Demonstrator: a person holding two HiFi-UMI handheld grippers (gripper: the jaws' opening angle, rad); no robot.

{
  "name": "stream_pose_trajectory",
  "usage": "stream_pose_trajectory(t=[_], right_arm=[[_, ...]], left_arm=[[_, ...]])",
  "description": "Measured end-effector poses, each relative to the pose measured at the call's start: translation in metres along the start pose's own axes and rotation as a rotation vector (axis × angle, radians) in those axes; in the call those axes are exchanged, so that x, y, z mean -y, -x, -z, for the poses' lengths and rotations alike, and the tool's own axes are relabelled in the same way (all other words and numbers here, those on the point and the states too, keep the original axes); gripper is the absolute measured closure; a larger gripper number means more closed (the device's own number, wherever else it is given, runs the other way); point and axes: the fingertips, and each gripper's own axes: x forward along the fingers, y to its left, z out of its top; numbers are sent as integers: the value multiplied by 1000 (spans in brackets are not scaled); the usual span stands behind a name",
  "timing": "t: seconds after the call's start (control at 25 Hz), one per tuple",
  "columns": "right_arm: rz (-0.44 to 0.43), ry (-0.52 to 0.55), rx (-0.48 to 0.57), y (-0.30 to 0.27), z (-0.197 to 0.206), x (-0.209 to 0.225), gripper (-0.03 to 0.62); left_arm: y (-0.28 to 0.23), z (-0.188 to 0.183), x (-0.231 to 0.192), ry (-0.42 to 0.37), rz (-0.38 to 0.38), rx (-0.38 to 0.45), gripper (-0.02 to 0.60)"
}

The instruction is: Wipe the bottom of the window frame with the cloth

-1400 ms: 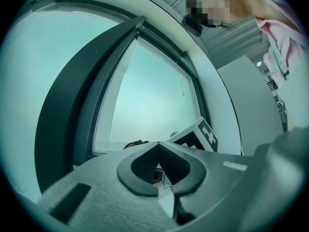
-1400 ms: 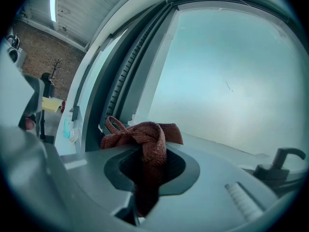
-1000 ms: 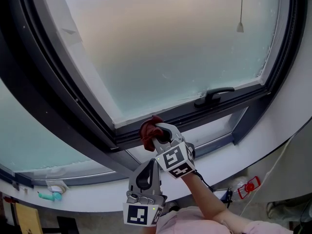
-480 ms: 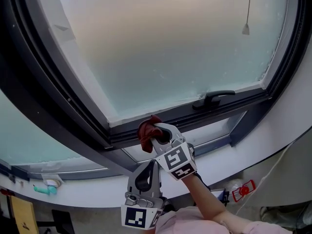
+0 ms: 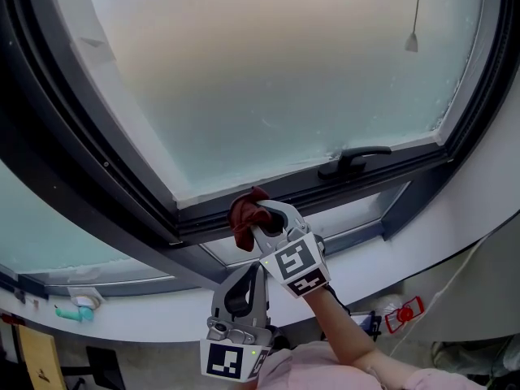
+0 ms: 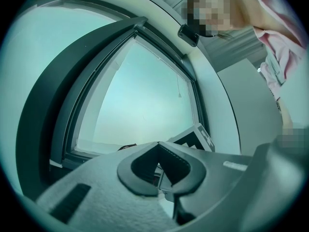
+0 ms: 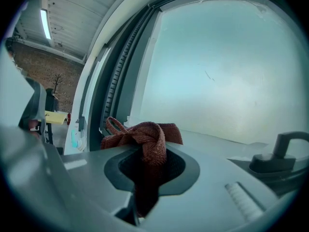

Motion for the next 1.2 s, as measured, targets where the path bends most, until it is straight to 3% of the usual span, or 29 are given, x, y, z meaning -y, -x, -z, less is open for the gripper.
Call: stream_pose_trajectory(t=[1.2], right_arm=[[70, -65, 22, 32, 13, 55, 536]], left_arm=[[-39, 7, 41, 34, 131, 0, 584]])
